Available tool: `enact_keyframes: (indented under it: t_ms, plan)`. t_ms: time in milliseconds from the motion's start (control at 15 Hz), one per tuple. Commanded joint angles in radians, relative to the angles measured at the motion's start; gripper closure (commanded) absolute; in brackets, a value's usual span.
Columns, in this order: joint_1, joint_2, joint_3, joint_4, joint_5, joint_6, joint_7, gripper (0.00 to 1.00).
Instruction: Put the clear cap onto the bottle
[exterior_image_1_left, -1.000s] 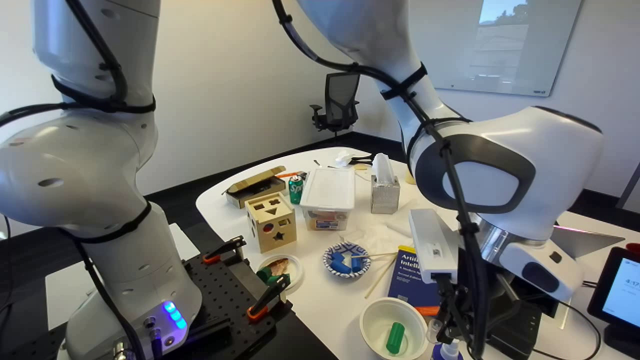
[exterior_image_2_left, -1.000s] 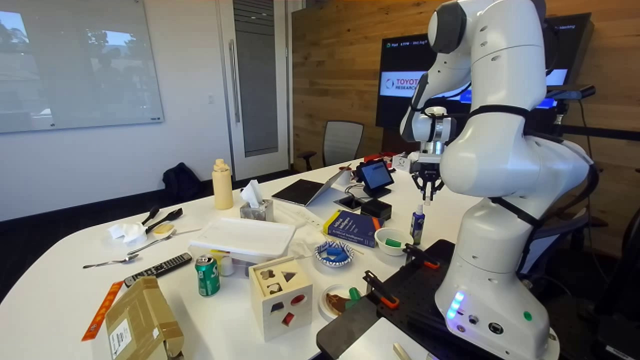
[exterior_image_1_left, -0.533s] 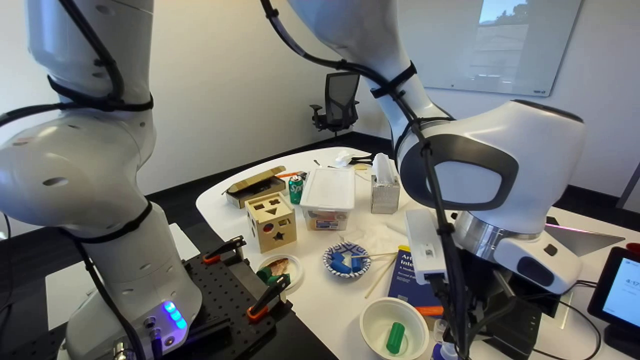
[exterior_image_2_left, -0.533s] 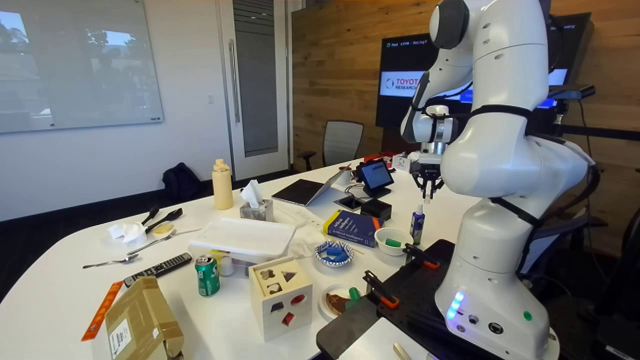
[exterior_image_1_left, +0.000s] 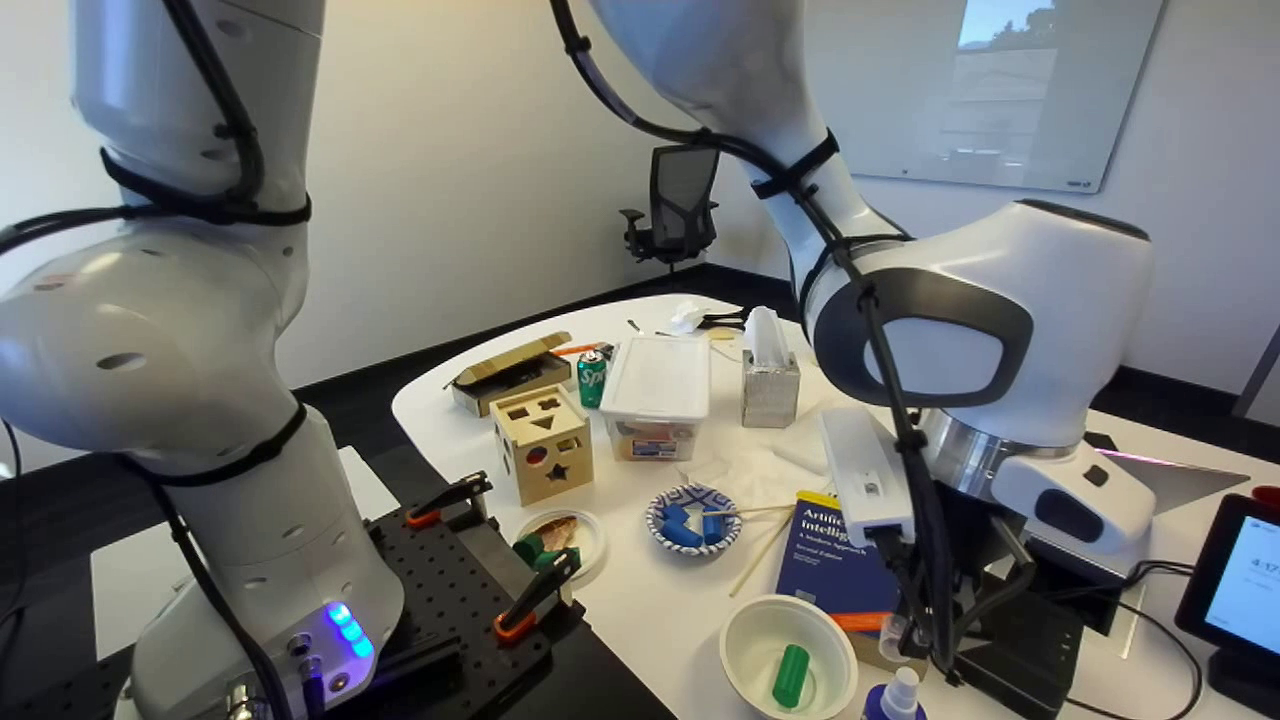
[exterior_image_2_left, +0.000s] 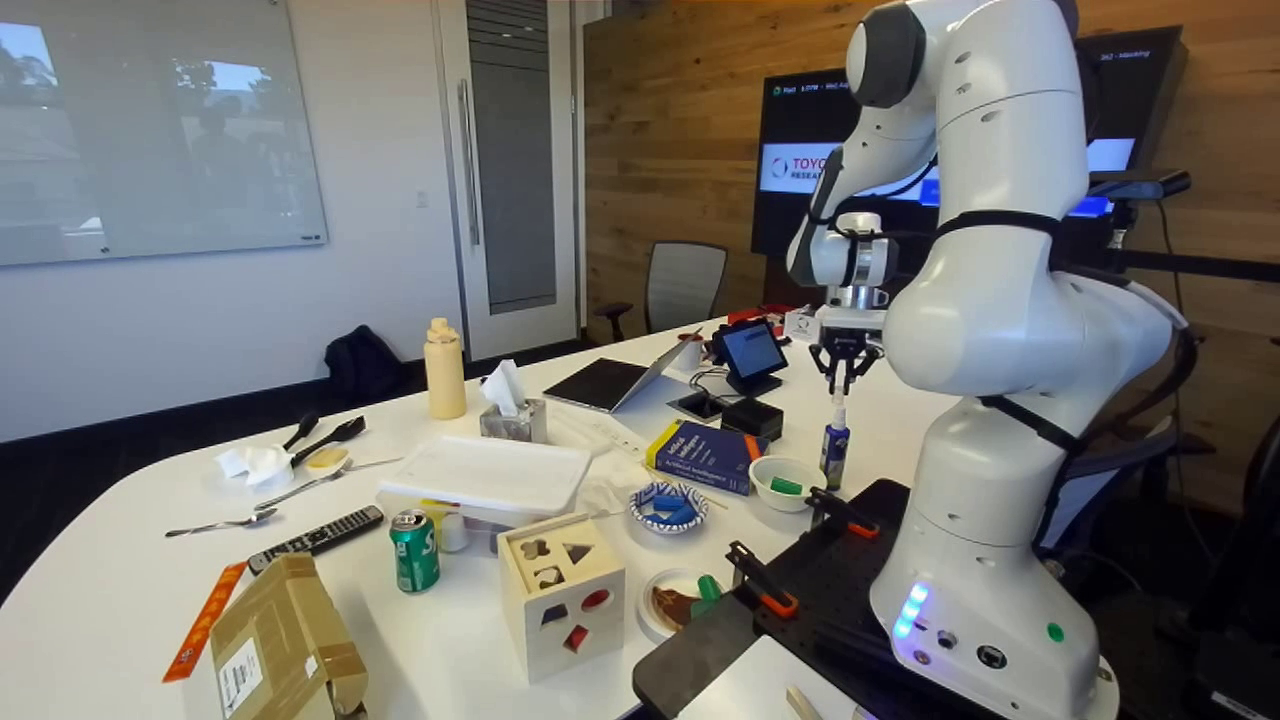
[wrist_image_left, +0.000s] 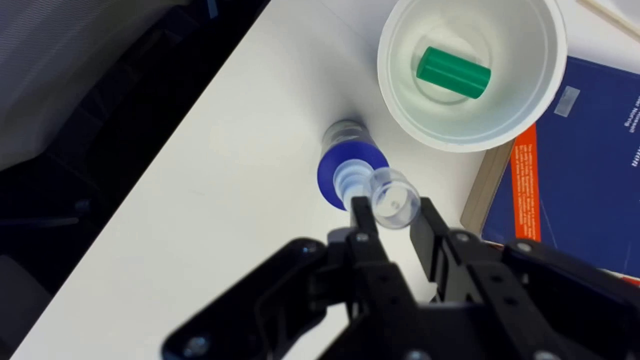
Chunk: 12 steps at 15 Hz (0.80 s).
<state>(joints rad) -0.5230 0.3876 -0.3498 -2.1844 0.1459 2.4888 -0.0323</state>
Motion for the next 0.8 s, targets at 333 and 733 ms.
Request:
enact_keyframes:
  t_ms: [333,733]
  plan:
    - [-0.001,0.052,-0.016,0.068,0.010,-0.052,0.024,0.94]
    - [-0.012,0.070,-0.012,0.078,0.020,-0.050,0.013,0.94]
